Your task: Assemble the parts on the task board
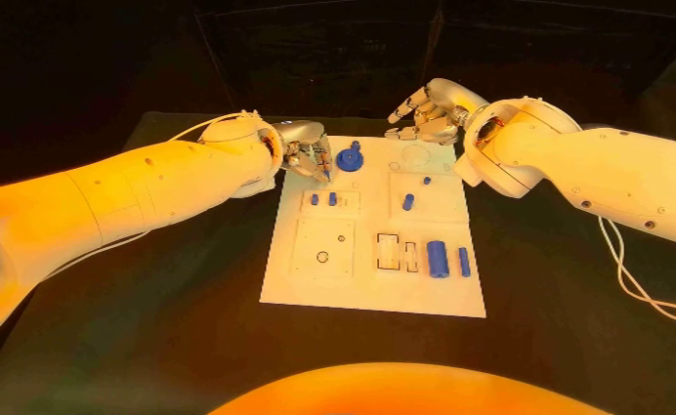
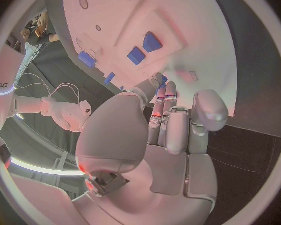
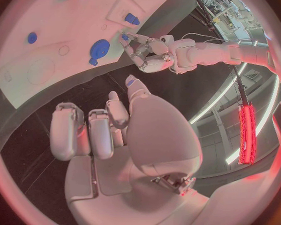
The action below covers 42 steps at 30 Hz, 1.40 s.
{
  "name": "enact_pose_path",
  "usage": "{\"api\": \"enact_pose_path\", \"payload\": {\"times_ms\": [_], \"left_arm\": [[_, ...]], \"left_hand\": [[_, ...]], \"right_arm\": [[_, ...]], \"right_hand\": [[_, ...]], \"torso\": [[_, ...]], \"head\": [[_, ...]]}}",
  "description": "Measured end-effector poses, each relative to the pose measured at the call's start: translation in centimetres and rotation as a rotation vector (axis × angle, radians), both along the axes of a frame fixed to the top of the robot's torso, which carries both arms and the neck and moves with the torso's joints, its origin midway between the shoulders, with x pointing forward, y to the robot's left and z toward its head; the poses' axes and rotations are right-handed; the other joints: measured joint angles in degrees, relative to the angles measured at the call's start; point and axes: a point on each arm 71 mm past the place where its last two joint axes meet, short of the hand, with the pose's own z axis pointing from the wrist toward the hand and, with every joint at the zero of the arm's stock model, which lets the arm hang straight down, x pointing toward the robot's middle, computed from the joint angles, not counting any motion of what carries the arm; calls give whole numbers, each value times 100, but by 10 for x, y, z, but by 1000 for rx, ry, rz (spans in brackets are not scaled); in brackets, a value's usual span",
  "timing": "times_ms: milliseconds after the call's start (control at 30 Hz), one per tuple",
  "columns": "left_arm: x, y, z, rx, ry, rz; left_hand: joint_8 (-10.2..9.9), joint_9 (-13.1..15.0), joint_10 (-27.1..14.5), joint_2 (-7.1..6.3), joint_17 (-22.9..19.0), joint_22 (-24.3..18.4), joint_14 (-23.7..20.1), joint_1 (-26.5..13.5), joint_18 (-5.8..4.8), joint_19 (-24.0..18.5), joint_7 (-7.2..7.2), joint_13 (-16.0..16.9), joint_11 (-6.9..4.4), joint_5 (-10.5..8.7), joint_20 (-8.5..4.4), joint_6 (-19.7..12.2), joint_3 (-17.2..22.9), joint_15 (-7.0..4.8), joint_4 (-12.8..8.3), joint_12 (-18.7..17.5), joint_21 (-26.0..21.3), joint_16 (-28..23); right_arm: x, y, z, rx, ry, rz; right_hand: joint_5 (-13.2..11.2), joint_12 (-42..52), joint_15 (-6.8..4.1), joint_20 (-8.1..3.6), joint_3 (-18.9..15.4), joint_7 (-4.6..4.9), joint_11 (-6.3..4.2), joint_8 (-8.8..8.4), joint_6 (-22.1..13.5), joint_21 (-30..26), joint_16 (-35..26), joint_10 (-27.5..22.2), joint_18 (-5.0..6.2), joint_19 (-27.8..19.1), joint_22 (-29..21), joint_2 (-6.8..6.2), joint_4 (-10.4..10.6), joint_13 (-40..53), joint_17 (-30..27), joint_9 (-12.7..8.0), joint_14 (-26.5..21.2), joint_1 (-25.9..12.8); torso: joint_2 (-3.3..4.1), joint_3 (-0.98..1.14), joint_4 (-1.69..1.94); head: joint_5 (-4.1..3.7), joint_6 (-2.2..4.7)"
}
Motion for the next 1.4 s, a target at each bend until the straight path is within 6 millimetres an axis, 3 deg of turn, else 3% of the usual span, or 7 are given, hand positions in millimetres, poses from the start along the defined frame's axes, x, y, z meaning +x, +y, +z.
{"api": "enact_pose_path", "payload": {"times_ms": [1000, 1400], "left_arm": [[-2, -8, -5, 21, 35, -15], [-2, -7, -9, 35, 49, -11]], "left_hand": [[-4, -2, -1, -34, -42, 36, 0, -34, 6, -1, -1, -8, 1, 0, 1, -2, 33, 0, 1, -72, 23, 0], [-263, -119, -142, -154, -113, 68, -23, -155, 9, 20, 110, -46, 110, 2, 22, -241, 79, 23, 47, -326, 58, 0]], "right_arm": [[0, 1, 0, 0, 0, 1], [0, 1, 0, 0, 0, 1]], "right_hand": [[0, 0, 0, 0, 0, 0, 0, 0, 0, 0, 0, 0, 0, 0, 0, 0, 0, 0, -2, 0, 0, 0], [0, 0, 0, 0, 0, 0, 0, 0, 0, 0, 0, 0, 0, 0, 0, 0, 0, 0, -2, 0, 0, 0]], "torso": [[-1, 1, -3], [-1, 1, -2]], "head": [[-16, -24], [-25, -32]]}}
